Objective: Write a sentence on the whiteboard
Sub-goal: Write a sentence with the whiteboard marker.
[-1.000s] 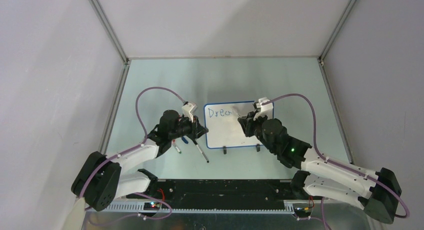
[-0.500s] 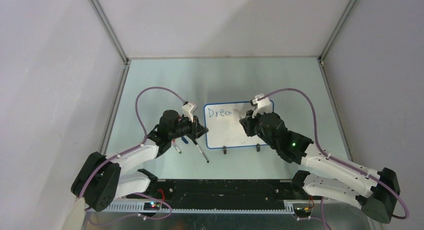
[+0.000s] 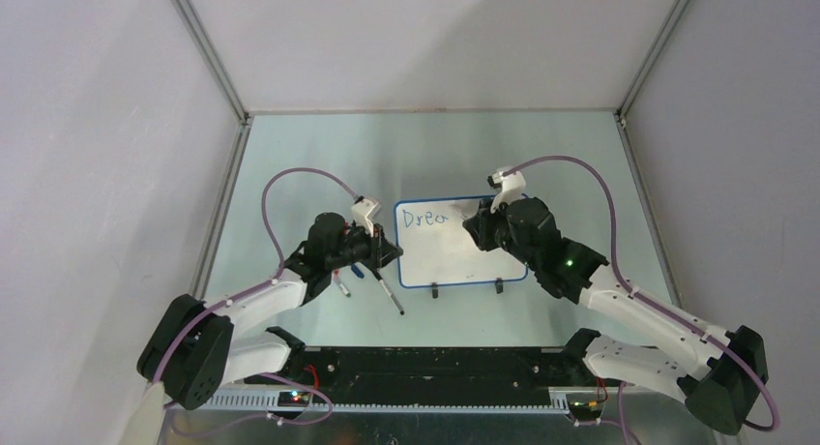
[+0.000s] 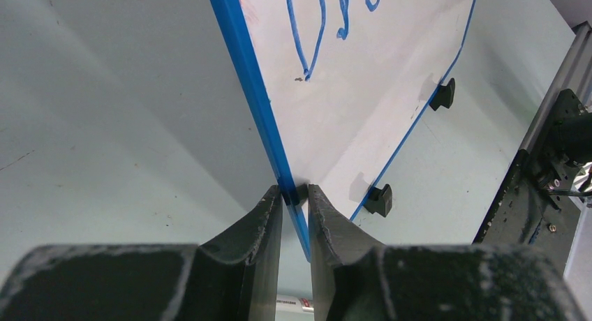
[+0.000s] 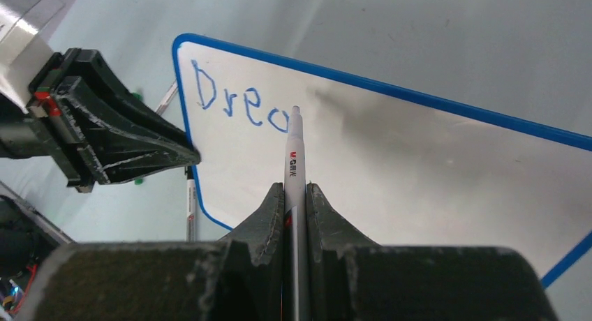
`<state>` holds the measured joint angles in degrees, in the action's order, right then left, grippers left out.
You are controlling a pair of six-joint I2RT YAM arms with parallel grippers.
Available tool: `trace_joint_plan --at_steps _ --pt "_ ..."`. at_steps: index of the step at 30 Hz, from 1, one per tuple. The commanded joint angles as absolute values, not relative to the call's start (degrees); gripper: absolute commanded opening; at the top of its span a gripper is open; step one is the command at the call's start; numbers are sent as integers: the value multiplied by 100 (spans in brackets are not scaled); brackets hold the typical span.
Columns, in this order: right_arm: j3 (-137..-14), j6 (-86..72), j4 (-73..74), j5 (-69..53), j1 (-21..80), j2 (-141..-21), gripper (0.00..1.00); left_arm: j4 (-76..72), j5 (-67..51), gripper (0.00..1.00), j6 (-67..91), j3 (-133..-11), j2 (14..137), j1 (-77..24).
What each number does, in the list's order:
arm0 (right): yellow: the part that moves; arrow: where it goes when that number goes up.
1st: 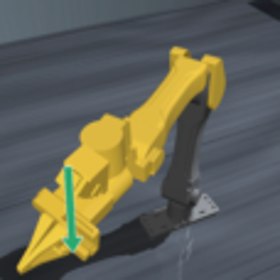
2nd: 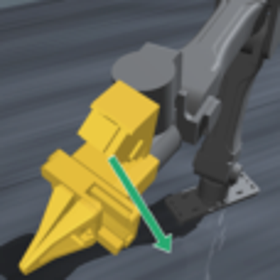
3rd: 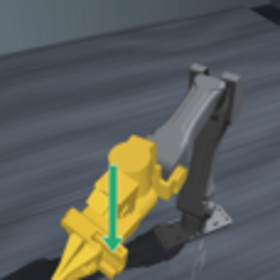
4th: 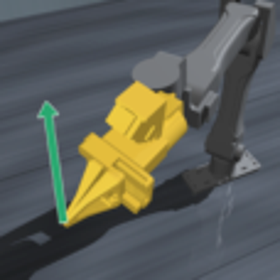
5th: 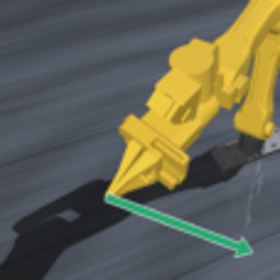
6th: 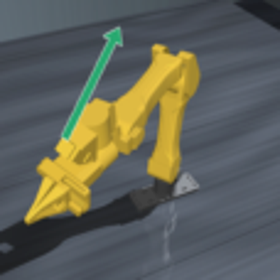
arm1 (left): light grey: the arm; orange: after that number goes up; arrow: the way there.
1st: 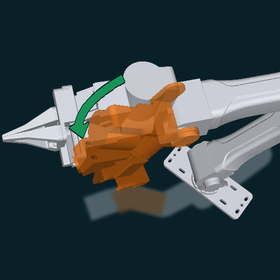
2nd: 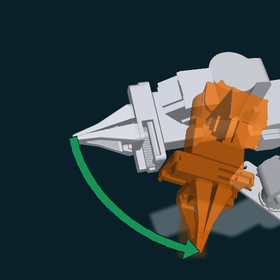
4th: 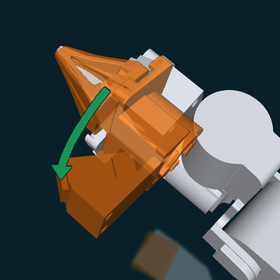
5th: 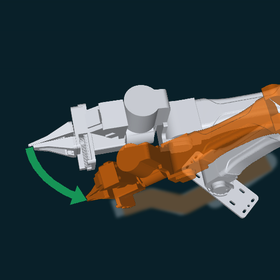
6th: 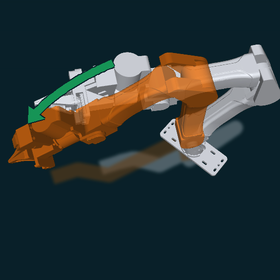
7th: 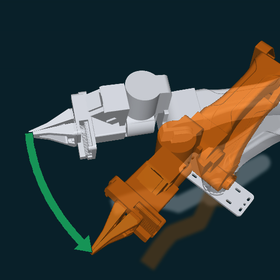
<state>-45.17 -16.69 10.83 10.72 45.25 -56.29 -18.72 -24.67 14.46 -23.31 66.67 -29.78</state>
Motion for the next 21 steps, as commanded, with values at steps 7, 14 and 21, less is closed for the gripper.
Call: trace_joint_plan --at_steps 7,14,21 --pt "-4405 -1083 367 1275 5065 -5638 0 -2092 -2640 25 1278 -2353 6563 -3028" --pt "-4230 -935 253 1894 5318 -5655 0 -2117 -2688 25 1292 -2364 6587 -3027" --pt "-4226 -917 272 2181 5345 -5772 0 -2122 -2672 24 1292 -2331 6536 -3034"
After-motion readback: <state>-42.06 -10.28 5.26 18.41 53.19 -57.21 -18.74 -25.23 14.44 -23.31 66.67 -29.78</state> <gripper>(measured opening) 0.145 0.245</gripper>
